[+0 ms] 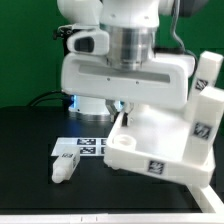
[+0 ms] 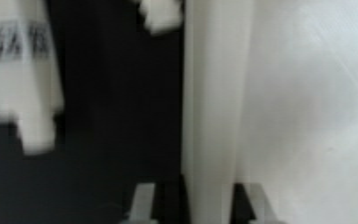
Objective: Assemble desk
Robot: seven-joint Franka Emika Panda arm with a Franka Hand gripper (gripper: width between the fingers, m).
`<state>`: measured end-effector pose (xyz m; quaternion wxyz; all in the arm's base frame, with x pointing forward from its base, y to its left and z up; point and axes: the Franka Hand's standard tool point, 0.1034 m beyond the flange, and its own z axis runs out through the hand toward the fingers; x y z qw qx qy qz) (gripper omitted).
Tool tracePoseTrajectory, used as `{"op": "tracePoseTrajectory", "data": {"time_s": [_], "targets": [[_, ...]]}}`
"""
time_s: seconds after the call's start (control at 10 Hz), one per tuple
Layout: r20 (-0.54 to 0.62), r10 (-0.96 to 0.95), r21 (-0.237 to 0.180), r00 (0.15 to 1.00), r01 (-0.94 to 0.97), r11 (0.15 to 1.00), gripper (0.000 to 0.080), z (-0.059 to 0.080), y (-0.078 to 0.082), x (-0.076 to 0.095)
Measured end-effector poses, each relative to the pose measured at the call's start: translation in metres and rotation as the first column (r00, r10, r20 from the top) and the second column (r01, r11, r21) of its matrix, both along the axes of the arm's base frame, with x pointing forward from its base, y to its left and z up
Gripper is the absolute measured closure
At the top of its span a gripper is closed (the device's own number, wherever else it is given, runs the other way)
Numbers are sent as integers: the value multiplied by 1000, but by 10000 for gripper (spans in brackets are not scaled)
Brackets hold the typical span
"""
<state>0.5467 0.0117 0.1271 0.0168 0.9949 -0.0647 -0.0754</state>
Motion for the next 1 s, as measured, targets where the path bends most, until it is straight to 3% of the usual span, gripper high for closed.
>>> {"op": "tracePoseTrajectory", "data": {"time_s": [0.1, 0.2, 0.5, 0.7, 0.8, 1.0], "targets": [[21, 174, 15, 984, -175, 985, 748, 8, 1, 16], [33, 284, 13, 958, -284, 959, 748, 17, 6, 21], [28, 469, 32, 883, -469, 882, 748, 10, -2, 20], [30, 672, 36, 740, -673, 739, 748, -3, -25, 38], [39, 740, 28, 672, -741, 671, 748, -12, -28, 50], [71, 884, 29, 462, -887, 461, 748, -26, -24, 56]]}}
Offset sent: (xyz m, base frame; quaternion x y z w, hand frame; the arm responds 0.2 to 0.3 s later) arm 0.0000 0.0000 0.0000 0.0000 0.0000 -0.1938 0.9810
